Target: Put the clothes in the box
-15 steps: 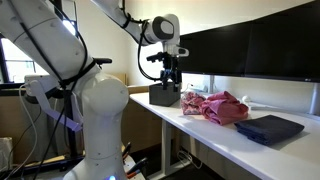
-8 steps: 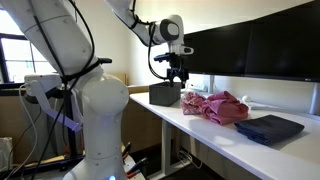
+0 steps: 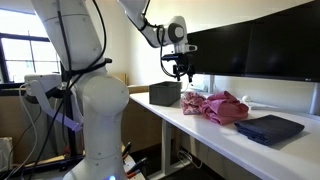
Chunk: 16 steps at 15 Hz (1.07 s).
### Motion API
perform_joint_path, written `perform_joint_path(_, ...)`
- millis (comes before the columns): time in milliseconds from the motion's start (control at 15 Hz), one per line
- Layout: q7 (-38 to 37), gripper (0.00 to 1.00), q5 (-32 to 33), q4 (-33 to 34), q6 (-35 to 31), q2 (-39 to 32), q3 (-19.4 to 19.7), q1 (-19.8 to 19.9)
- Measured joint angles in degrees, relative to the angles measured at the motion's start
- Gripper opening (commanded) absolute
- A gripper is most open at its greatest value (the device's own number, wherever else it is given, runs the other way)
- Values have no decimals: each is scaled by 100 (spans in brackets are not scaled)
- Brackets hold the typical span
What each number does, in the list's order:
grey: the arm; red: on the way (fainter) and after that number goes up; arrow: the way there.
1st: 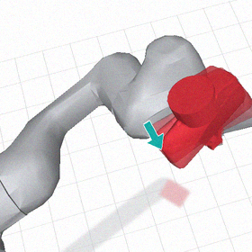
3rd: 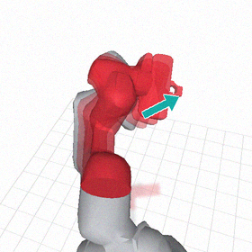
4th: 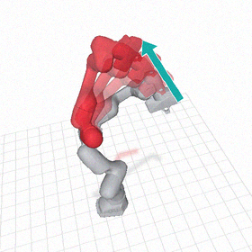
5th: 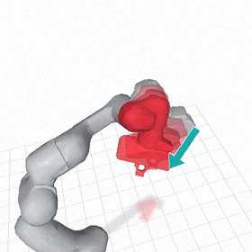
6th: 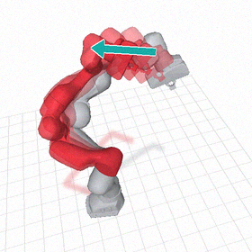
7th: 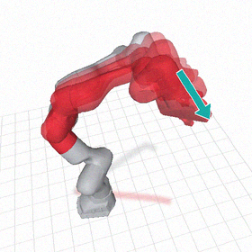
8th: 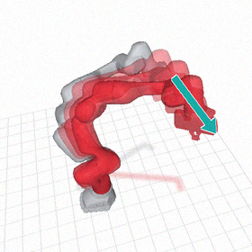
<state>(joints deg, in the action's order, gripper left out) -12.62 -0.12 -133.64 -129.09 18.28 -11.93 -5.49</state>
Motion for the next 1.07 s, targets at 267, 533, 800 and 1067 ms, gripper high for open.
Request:
perform_joint_path(267, -197, 100, 696, 311, -474, -563, -82, 8)
perform_joint_path(533, -578, 100, 1440, 405, -802, -1044, -98, 7)
perform_joint_path(800, -610, 100, 1563, 524, -831, -1462, -69, -7)
perform_joint_path(1067, -584, 100, 1541, 634, -831, -1804, 12, -55)
